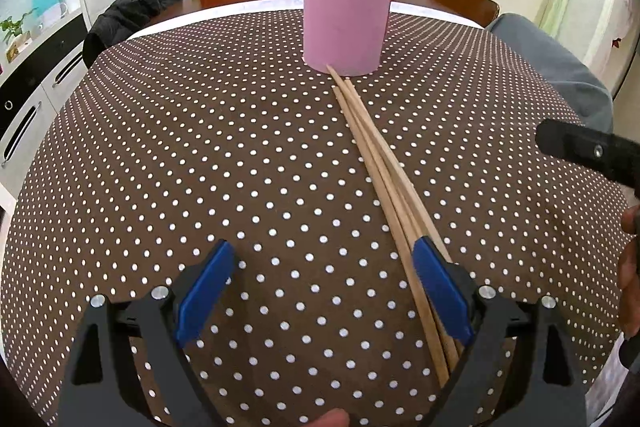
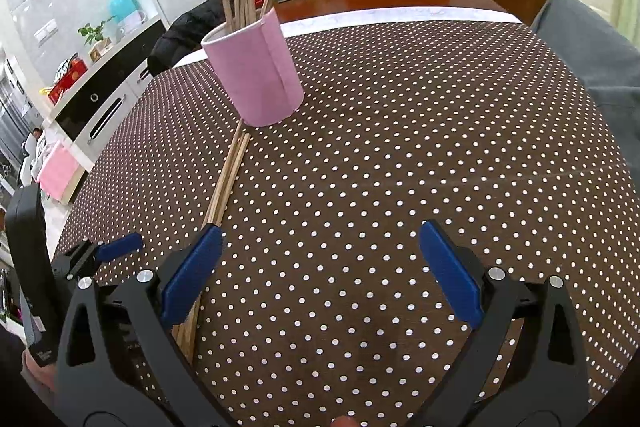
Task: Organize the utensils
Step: 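Move both open grippers back down to the stick pile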
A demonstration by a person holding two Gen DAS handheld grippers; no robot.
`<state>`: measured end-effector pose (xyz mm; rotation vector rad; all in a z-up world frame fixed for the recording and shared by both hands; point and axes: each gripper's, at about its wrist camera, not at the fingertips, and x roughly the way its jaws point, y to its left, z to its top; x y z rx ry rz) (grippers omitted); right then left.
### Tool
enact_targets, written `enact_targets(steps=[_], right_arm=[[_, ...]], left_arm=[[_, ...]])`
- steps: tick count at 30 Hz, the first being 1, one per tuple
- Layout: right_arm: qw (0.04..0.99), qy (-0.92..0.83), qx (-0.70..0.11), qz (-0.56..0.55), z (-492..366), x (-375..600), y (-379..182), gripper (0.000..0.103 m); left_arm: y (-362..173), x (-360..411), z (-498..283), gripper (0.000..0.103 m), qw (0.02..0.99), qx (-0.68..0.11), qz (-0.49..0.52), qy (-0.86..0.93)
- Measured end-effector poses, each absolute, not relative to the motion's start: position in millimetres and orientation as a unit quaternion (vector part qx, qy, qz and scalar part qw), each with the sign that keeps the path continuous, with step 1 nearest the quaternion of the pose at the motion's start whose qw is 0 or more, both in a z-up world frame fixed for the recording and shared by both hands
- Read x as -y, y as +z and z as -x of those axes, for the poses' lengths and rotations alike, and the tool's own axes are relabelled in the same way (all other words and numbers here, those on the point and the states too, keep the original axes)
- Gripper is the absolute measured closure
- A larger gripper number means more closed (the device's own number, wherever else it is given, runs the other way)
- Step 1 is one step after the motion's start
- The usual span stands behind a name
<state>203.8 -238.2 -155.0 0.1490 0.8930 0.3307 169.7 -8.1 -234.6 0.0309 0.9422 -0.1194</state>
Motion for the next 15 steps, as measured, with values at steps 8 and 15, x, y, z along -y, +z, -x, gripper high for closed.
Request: enact_targets(steps=[8,15], right_arm=[[0.878,0.171,-0.443,-0.056,-209,224,-157,0.006],[0.849,0.222,-0.480,-0.021,-231,181,-173,0.007]], left_arm=[[-235,7,-187,0.012,0.887,-0.459,-0.036,-0.048],[-232,-17,-202,0.012,0.886,-0.460,-0.033,-0.043]])
